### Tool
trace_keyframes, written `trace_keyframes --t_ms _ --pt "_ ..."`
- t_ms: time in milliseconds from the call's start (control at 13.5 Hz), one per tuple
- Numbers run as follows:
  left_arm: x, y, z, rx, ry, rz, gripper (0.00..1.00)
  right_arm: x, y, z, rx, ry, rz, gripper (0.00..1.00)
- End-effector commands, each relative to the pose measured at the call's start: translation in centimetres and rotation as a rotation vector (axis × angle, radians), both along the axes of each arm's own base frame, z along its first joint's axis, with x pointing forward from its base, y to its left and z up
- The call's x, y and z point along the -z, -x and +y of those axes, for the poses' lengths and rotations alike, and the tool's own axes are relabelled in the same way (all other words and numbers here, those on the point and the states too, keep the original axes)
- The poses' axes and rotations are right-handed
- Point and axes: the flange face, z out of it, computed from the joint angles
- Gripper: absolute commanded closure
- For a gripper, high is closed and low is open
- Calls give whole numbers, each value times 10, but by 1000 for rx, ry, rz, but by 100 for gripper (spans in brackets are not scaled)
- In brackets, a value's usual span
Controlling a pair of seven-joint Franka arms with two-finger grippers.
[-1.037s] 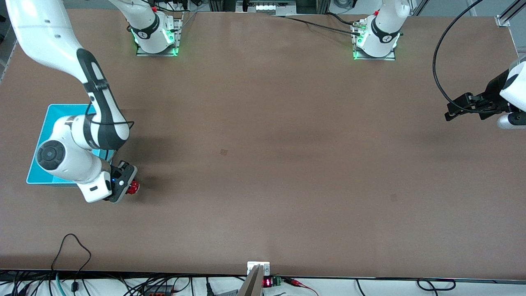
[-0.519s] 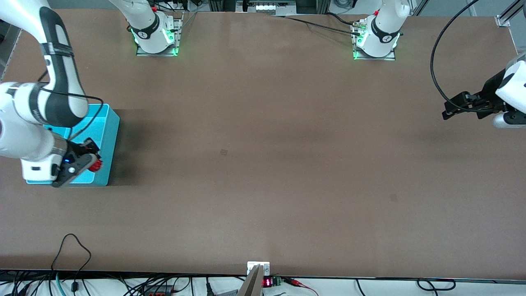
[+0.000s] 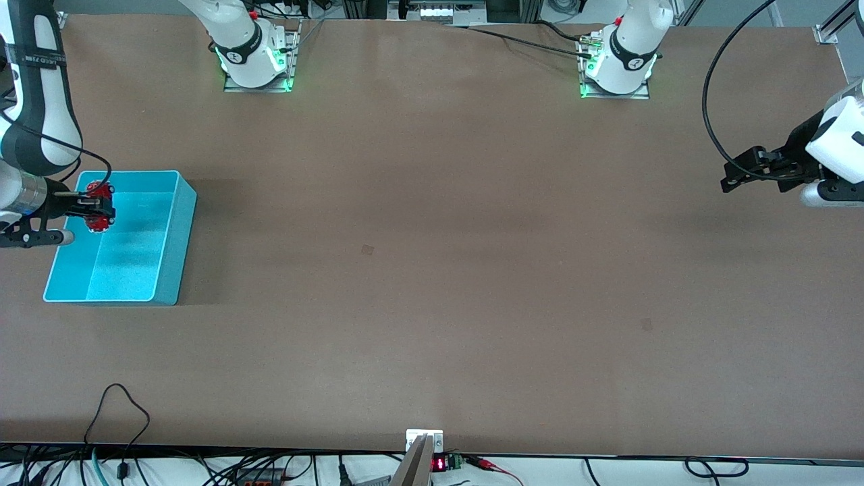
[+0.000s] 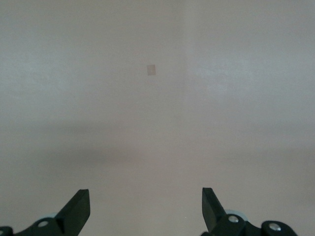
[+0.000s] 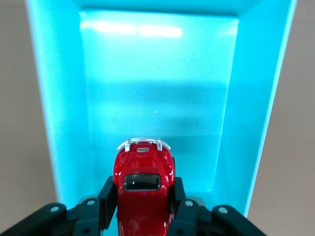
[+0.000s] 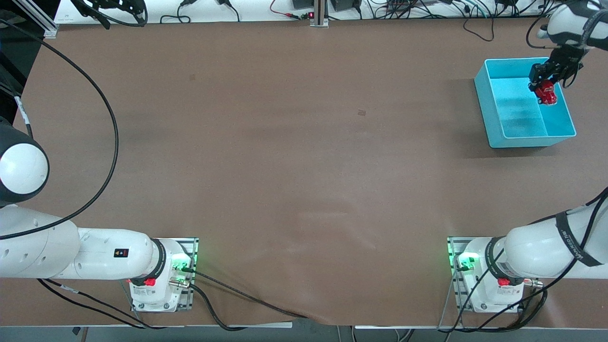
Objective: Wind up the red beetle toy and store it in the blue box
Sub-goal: 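Lower the held car into the cyan box, then open the right gripper and raise it away from the box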
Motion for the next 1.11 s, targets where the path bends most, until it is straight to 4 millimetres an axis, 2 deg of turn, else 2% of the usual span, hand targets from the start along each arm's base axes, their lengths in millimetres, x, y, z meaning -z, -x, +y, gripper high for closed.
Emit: trace_keyframes --t_ms 0,74,444,519,593,667,741,889,1037 --pt "-9 7 1 18 -7 -3 0 53 17 1 89 25 -56 100" --pt "-9 7 -1 21 -6 -1 0 66 19 -3 96 34 -63 100" --pt "-9 8 4 14 -10 -1 0 109 26 -2 91 39 -7 100" --pt "-9 8 4 15 -18 -3 0 117 28 -2 90 40 5 96" --pt "-9 7 4 15 -18 -6 0 120 29 -4 95 40 12 67" --pt "-9 7 6 12 -16 -6 0 125 31 -8 101 41 20 51" --pt "-9 7 6 12 -16 -6 0 125 31 -8 102 42 18 31" --pt "-9 7 6 12 -16 -6 0 121 30 -8 101 40 16 0" --pt "-9 8 6 12 -15 0 0 107 25 -8 92 39 -6 0"
